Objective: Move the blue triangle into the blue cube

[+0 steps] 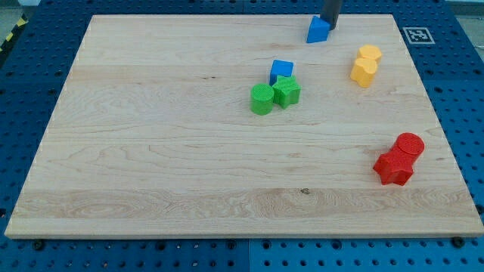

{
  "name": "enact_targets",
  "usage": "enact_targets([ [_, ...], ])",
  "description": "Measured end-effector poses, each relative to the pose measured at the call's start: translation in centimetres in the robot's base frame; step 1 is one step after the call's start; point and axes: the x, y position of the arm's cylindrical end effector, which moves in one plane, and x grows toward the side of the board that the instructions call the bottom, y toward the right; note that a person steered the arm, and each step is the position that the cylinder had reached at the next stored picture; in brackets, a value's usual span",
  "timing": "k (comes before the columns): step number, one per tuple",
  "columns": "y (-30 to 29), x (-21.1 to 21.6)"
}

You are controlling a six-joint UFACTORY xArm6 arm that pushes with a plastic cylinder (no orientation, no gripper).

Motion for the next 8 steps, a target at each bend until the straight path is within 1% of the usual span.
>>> enact_targets([
  [1,-2.0,0.1],
  [2,-2.7,0.3],
  [3,-2.8,1.7],
  [4,-3.3,4.0],
  [6,-8.3,5.6],
  [8,-9.3,8.1],
])
